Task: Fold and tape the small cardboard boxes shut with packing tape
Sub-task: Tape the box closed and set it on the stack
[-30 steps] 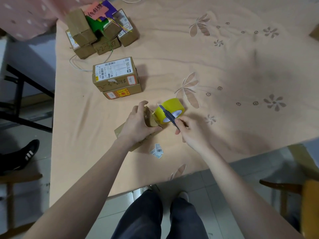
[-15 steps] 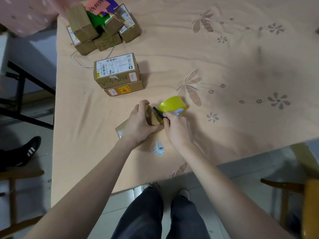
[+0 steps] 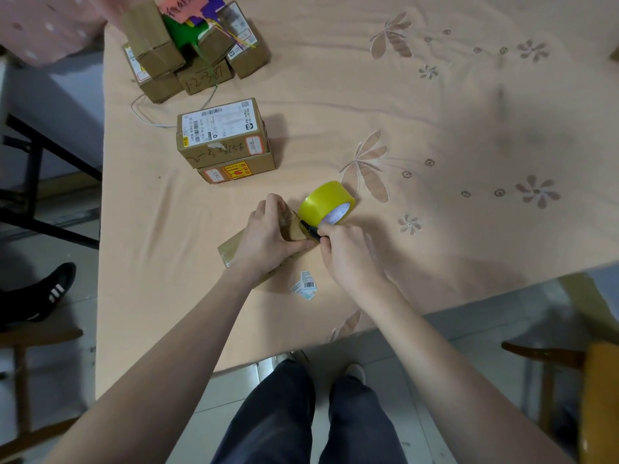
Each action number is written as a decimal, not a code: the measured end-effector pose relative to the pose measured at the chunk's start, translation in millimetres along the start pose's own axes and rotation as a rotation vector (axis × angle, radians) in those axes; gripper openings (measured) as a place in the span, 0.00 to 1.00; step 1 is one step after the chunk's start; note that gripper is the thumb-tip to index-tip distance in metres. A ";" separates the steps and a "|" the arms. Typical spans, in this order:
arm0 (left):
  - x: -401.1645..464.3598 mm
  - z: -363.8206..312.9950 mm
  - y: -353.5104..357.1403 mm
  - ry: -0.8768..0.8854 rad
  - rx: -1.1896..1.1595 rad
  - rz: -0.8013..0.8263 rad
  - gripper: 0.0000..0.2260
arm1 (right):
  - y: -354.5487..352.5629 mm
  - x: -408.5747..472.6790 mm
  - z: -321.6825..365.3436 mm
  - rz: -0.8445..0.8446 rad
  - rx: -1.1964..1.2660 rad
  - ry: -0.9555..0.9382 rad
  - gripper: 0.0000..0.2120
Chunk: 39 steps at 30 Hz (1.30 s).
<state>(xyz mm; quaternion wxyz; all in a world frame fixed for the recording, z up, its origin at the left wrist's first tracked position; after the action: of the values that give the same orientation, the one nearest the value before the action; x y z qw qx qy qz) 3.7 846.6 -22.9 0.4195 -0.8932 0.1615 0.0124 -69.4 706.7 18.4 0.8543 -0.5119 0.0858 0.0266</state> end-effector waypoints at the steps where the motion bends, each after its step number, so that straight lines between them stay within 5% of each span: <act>1: -0.1 -0.3 0.2 0.000 -0.003 -0.001 0.33 | -1.3 -1.0 -0.8 0.009 0.003 0.003 0.10; 16: -3.7 0.9 5.1 -0.005 -0.006 -0.017 0.33 | -17.0 -19.2 -4.3 0.060 0.025 0.002 0.09; 23: -0.5 2.4 -5.0 -0.007 -0.018 -0.038 0.35 | -31.1 -17.8 -14.4 -0.227 0.264 0.050 0.08; 26: -1.3 3.1 -7.0 0.004 -0.018 -0.035 0.36 | -31.0 6.3 -14.2 -0.256 0.291 0.099 0.21; 33: -0.7 7.5 -12.8 0.024 -0.009 0.019 0.36 | -8.6 61.6 -3.4 -0.074 0.055 -0.029 0.24; 39: 0.8 12.7 -20.9 0.111 0.035 0.107 0.24 | -5.6 67.3 -9.9 -0.095 -0.094 -0.065 0.20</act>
<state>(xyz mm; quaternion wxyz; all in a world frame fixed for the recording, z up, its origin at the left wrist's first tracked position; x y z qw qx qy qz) 12.2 868.4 -15.6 0.4244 -0.8750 0.2322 -0.0176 -3.7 692.5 7.0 0.8319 -0.5540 0.0320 0.0065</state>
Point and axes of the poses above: each hand's wrist, its own x-axis towards the middle knuckle, its own y-axis out of the palm, z = x × y, the point moved 1 cm from there along x, towards the middle knuckle, and after that the axes turned 6 degrees about -y, right-handed, at the moved point
